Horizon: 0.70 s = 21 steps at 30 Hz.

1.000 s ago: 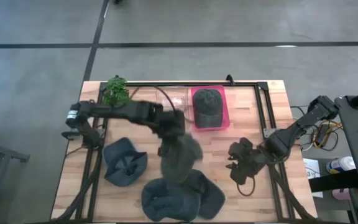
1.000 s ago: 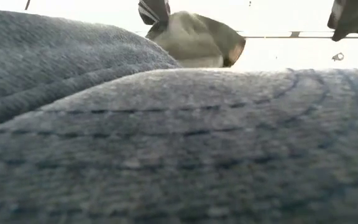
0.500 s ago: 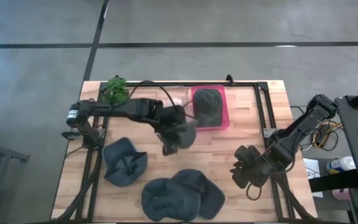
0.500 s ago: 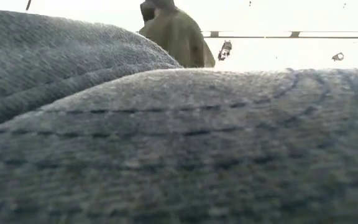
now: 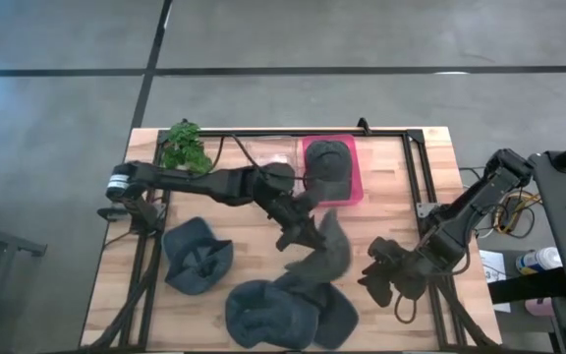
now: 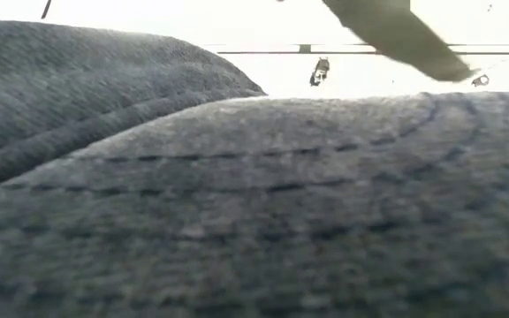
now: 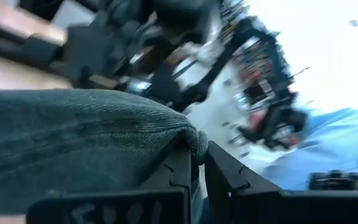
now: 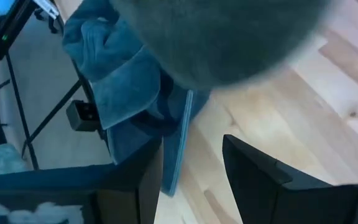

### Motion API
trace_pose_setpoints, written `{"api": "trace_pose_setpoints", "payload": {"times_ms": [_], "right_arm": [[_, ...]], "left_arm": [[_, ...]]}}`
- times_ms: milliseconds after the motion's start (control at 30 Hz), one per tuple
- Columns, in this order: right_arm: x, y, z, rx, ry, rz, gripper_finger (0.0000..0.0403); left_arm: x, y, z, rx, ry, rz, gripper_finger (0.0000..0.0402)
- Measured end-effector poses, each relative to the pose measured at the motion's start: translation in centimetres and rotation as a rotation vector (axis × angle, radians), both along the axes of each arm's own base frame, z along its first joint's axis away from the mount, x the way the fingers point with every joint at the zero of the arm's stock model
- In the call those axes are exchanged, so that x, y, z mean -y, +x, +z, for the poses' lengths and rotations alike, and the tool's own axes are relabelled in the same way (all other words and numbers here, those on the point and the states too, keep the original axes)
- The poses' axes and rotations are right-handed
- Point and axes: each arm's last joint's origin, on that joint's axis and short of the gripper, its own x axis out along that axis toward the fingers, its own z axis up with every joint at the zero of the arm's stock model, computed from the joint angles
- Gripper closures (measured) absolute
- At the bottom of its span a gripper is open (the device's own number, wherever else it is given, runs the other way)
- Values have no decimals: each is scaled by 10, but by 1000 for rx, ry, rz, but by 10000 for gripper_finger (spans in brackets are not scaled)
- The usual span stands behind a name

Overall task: Pick & Place hat
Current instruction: Put the green cap into the red bin

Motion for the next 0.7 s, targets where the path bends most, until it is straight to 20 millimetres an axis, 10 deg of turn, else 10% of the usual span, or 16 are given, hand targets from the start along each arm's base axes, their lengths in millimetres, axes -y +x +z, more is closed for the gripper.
{"api": "trace_pose_setpoints", "payload": {"times_ms": [700], "right_arm": [[-5,-21,-2,60,-91,-151,243]], "left_arm": [[0,7,-2,168,-33,10,379]]}}
